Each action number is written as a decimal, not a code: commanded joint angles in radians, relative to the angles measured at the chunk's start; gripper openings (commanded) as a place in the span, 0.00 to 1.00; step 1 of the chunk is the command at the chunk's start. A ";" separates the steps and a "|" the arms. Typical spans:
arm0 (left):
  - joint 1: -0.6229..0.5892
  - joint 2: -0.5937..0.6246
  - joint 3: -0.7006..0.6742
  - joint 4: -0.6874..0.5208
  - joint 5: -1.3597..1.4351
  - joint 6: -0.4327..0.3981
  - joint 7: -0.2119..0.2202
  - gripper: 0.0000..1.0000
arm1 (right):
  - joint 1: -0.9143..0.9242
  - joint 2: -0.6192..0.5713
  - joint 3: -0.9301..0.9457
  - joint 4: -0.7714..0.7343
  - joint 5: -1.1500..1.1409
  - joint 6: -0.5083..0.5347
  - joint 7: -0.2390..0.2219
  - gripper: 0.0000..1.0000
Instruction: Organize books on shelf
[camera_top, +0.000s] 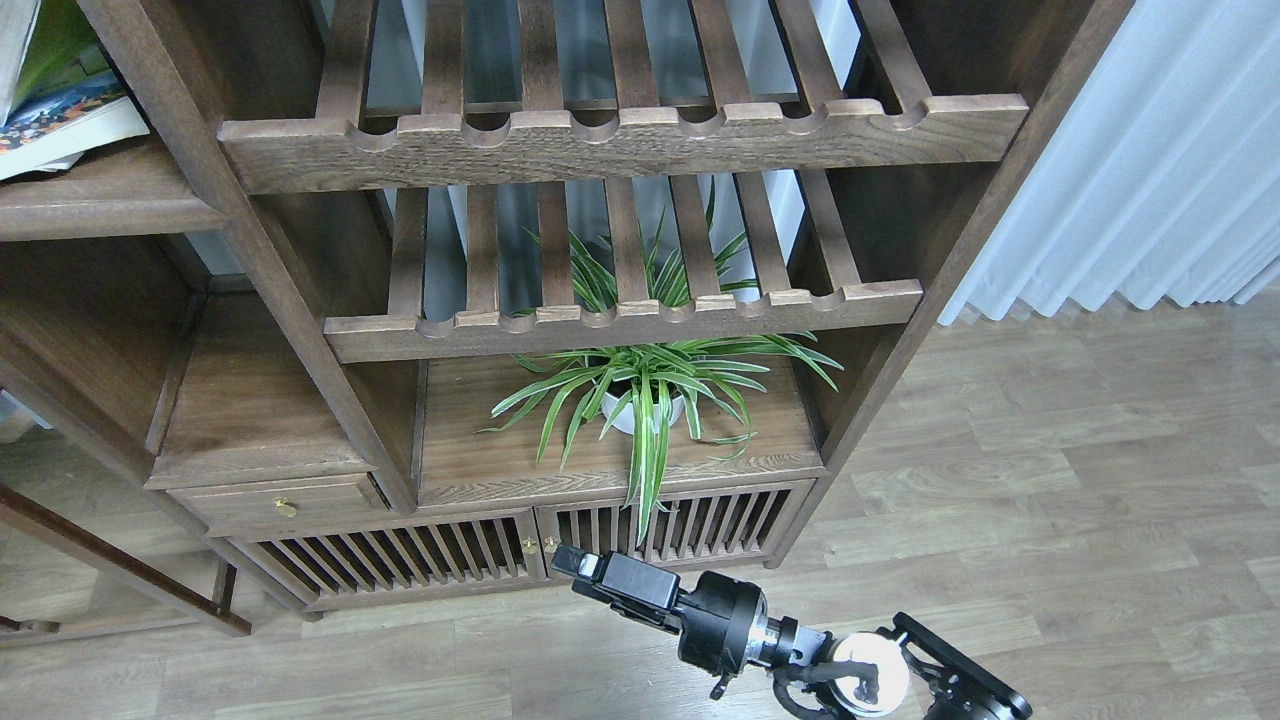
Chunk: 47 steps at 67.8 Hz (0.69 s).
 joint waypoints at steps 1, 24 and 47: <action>-0.004 0.000 0.016 -0.014 0.018 0.000 0.000 0.78 | -0.001 0.000 0.000 0.000 0.000 0.000 0.000 0.99; 0.000 -0.013 0.044 -0.152 0.030 0.000 0.000 0.99 | -0.002 0.000 0.002 0.003 0.000 0.000 0.000 0.99; -0.004 0.003 0.045 -0.327 0.028 0.000 0.000 1.00 | -0.008 0.000 0.003 0.003 0.000 0.000 0.000 0.99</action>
